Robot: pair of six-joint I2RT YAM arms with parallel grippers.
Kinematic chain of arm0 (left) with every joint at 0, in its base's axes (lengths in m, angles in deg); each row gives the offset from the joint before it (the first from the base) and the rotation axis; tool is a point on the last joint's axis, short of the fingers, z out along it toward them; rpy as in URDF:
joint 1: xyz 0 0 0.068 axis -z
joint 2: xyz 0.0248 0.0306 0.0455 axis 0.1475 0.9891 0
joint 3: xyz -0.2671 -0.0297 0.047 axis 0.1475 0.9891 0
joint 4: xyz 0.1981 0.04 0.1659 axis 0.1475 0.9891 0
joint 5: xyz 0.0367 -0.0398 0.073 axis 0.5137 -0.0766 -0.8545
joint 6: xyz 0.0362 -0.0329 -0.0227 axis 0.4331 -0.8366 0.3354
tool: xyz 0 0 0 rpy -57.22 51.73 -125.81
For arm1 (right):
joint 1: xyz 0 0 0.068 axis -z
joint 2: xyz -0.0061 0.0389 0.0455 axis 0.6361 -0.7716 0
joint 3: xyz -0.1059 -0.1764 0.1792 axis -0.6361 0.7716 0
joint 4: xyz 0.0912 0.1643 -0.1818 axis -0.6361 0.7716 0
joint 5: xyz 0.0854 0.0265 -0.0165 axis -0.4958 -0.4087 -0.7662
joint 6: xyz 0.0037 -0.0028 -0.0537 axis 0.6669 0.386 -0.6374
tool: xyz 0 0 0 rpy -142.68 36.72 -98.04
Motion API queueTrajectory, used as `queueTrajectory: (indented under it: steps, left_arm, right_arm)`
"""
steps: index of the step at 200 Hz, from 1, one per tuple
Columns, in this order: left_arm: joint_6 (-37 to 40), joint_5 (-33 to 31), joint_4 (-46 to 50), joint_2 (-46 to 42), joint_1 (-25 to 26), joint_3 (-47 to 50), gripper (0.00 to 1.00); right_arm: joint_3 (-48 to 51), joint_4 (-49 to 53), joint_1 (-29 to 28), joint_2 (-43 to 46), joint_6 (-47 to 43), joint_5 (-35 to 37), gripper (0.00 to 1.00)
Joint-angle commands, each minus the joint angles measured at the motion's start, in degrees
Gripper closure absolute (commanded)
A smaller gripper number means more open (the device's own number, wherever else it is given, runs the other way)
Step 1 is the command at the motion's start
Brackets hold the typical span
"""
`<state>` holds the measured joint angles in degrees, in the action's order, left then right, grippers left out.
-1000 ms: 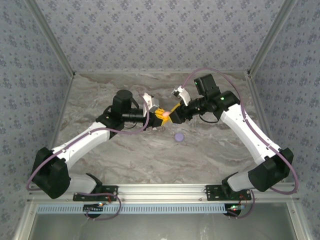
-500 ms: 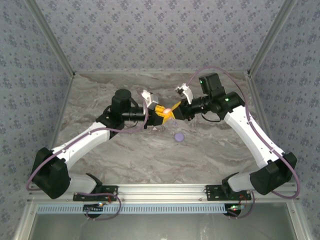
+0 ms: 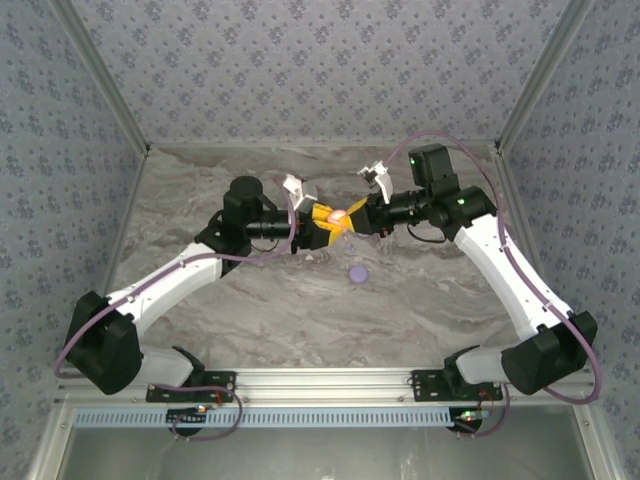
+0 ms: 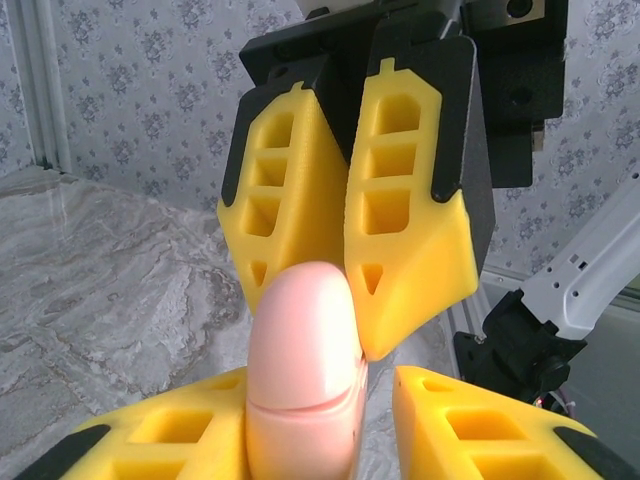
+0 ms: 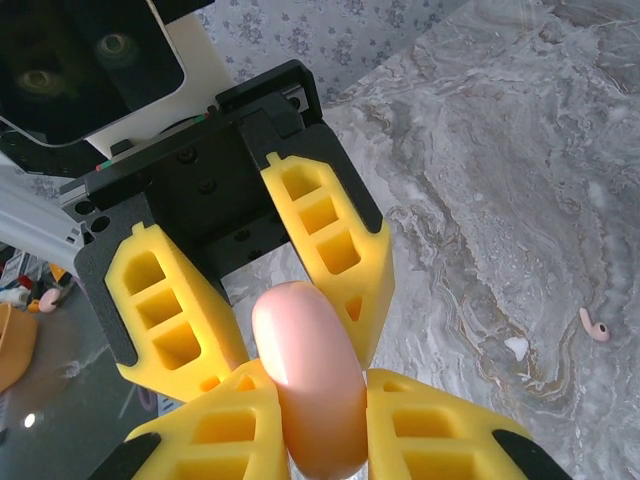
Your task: Insert the wireless bluetooth earbuds into the charging case
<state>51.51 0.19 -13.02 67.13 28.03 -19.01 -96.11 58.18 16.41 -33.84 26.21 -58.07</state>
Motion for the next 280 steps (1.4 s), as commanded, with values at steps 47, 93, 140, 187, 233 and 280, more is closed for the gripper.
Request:
queueTrajectory:
  steps: [47,93,140,187,233,280]
  left_arm:
    - [-1.41,4.85,-0.27,1.93,0.74,-3.49,0.73]
    - [0.47,5.94,0.34,1.80,0.74,-3.67,0.97]
    - [3.09,6.37,1.00,0.98,0.72,-2.97,0.99]
    - [5.01,6.30,1.96,0.46,0.80,-2.63,0.99]
    - [1.75,3.39,-1.33,1.33,-0.13,-1.34,0.97]
    - [-2.53,1.56,-5.55,2.15,-2.96,-0.63,0.97]
  right_arm:
    - [0.14,-3.06,0.94,1.04,0.90,-1.34,0.83]
    - [-0.12,-2.00,0.59,0.72,0.43,1.11,0.70]
    - [-0.74,-2.24,0.67,0.98,1.85,10.52,0.55]
    - [-0.74,-2.87,0.77,1.56,3.07,16.39,0.46]
    - [-0.69,-3.29,1.38,3.83,4.29,16.36,0.34]
    - [-1.70,-2.23,6.20,3.28,9.46,21.74,0.30]
